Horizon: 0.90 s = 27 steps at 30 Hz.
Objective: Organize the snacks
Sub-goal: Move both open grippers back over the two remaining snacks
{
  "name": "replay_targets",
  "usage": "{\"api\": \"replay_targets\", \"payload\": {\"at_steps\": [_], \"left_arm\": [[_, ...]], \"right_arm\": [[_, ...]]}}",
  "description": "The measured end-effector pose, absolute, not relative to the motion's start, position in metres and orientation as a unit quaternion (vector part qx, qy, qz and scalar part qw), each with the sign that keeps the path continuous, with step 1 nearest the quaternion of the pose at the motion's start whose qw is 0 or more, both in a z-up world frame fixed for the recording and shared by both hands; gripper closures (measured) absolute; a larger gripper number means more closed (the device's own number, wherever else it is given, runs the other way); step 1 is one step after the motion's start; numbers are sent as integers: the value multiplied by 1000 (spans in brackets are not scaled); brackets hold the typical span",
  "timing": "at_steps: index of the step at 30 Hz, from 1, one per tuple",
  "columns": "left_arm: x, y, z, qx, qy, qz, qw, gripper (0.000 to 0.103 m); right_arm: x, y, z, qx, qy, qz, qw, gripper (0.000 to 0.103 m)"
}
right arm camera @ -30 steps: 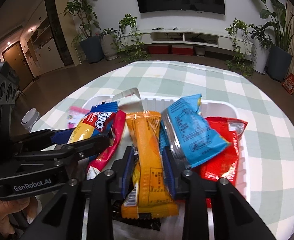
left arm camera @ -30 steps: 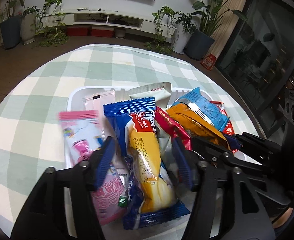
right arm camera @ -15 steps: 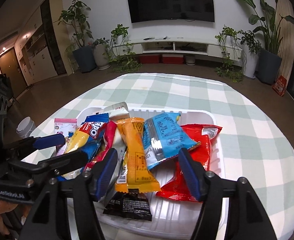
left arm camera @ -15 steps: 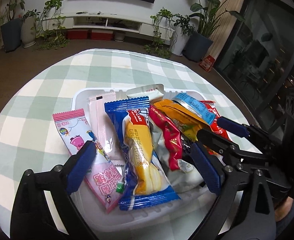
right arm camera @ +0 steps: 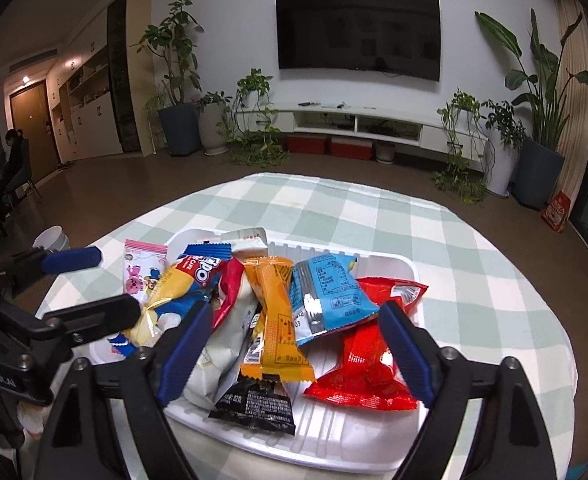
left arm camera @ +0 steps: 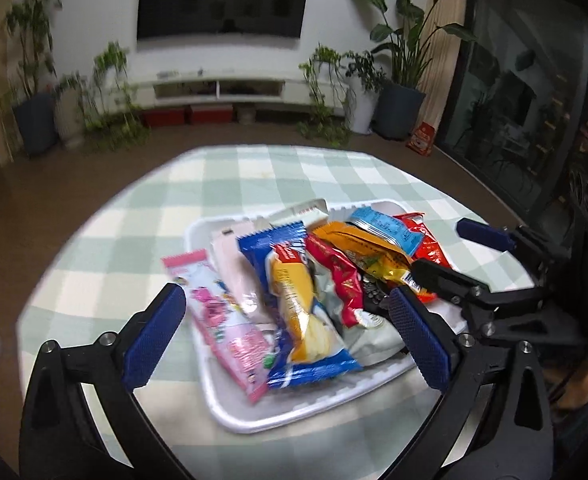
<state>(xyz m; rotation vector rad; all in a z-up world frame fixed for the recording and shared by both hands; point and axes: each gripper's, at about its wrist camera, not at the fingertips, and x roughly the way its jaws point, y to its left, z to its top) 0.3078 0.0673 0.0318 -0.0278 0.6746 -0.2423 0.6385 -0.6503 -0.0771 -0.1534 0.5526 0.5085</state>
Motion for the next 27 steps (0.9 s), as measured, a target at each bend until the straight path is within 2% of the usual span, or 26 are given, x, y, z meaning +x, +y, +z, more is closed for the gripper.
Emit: {"api": "replay_targets", "payload": {"at_steps": [5,7,13,16,19,27], "left_arm": [[261,84,47,-33,313,-92,945,0],[234,92,45,-53,329,-83,939,0],[161,90,7,-83,394,-60,913,0],[132,71,-12,-62,420,-69,903,0],[109,53,-17,-39,425,-78,901,0],[86,29,-35,1,452,-61,890,1]], "right_arm": [[616,-674,-68,-57,272,241,930,12],[604,-685,-64,-47,275,236,931,11],[539,-736,-76,27,316,213,924,11],[506,-752,-93,54,340,205,916,11],[477,-754,-110,46,359,205,909,11],[464,-738,-130,-6,379,215,900,21]]}}
